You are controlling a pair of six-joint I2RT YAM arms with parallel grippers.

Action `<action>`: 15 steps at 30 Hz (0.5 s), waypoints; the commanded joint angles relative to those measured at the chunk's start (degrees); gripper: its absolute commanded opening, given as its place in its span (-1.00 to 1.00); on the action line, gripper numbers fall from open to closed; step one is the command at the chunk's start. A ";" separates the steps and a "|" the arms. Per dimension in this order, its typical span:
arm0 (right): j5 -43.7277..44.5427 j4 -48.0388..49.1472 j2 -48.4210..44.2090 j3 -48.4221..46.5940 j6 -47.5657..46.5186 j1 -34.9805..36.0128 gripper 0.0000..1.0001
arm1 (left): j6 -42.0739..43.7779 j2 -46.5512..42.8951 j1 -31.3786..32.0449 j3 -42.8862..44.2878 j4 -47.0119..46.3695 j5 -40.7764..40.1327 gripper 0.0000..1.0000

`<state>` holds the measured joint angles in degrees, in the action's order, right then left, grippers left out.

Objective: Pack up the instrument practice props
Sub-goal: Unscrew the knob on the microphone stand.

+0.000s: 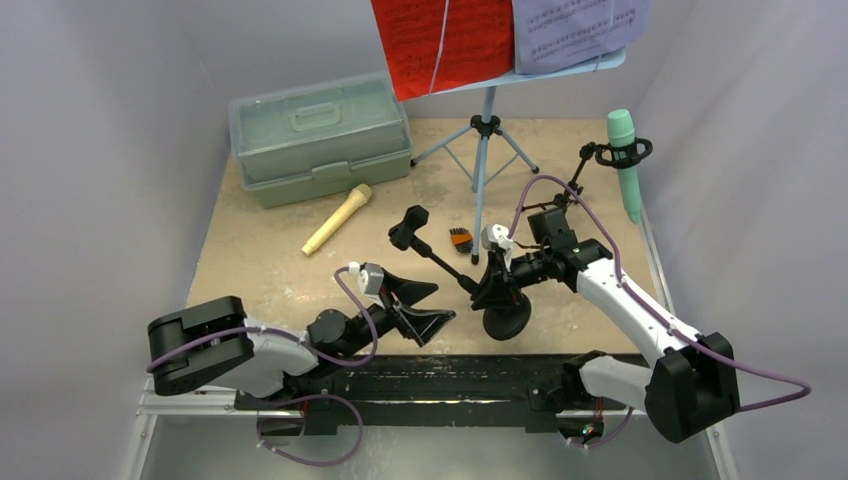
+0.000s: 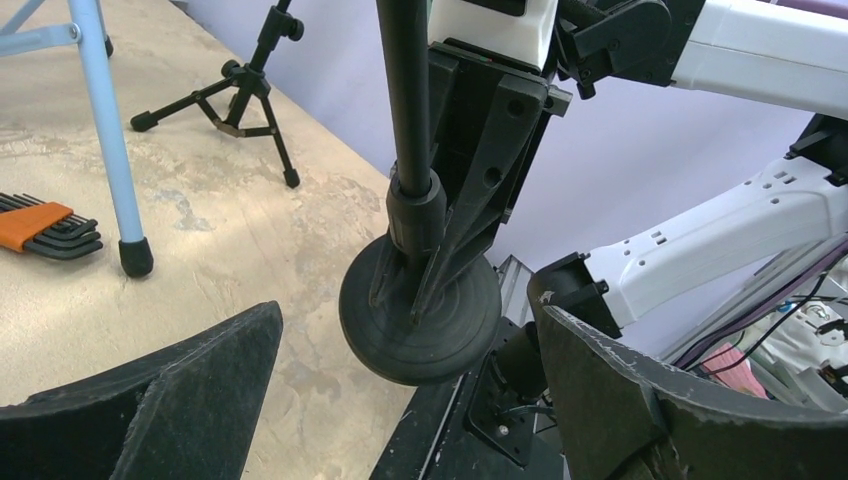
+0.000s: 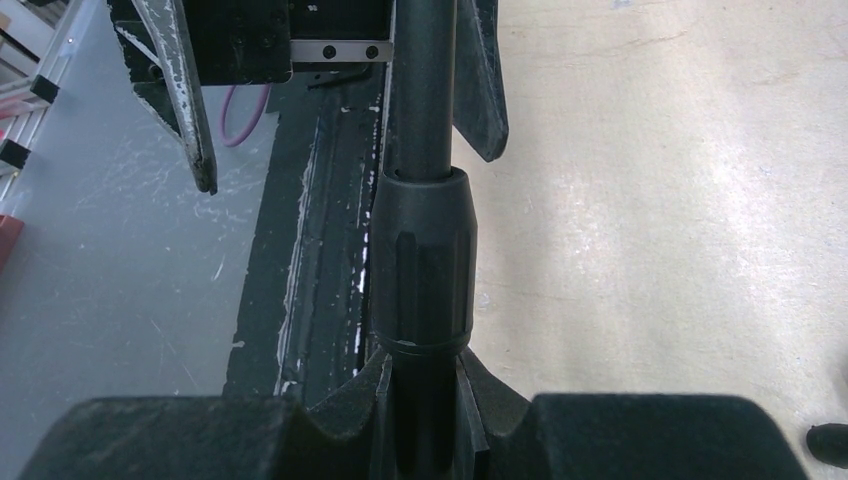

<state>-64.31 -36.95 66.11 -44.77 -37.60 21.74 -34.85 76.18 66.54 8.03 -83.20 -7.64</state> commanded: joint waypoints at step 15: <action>-3.71 -0.31 -0.26 -3.04 -1.33 -0.04 -1.00 | 0.66 4.59 -0.45 1.20 -14.93 -0.18 1.00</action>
<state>-64.31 -37.76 66.13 -44.77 -37.98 21.74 -34.83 80.42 66.39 8.03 -83.59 -7.68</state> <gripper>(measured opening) 0.225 0.996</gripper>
